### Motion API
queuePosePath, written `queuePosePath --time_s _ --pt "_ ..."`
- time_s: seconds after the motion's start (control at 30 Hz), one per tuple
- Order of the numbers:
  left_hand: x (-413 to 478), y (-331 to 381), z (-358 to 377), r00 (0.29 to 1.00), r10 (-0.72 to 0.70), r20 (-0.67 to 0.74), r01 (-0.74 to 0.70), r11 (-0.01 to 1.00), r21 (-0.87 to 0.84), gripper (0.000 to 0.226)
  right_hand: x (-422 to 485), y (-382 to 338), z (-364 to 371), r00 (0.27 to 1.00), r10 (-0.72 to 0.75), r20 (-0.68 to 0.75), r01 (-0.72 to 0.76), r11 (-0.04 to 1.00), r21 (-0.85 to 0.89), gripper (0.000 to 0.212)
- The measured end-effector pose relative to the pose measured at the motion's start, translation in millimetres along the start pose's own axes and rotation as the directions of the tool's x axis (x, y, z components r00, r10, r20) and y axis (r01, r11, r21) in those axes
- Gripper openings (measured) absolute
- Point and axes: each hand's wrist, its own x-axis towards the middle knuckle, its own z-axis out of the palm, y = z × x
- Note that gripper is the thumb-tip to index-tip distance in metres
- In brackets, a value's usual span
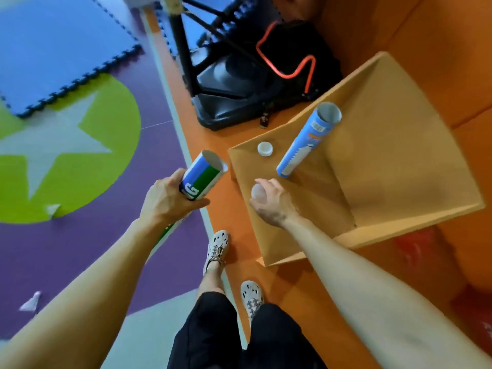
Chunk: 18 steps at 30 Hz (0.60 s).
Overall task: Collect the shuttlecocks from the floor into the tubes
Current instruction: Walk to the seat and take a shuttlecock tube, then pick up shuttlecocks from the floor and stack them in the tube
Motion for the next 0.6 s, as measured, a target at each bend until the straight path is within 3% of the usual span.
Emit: queuePosePath --time_s 0.1,0.23,0.43,0.6 --pt "-54.0 -21.3 -22.2 0.989 -0.126 -0.072 0.122 0.990 -0.064 0.065 -16.8 -34.3 9.3 0.991 -0.127 0.037 0.130 0.989 -0.076 0.064" --pt "-129.2 -65.6 -49.7 0.940 -0.313 -0.137 0.291 0.943 -0.163 0.063 -27.2 -75.1 49.3 0.961 -0.254 0.106 0.269 0.947 -0.177 0.039" --pt "-238.4 -151.8 -71.9 0.813 -0.547 -0.198 0.484 0.825 -0.292 0.066 -49.9 -143.1 133.9 0.894 -0.374 0.246 0.437 0.848 -0.300 0.041" --pt "-304.5 -217.5 -76.7 0.739 -0.642 -0.202 0.558 0.753 -0.349 0.065 -79.3 -192.0 204.5 0.851 -0.406 0.334 0.512 0.782 -0.354 0.039"
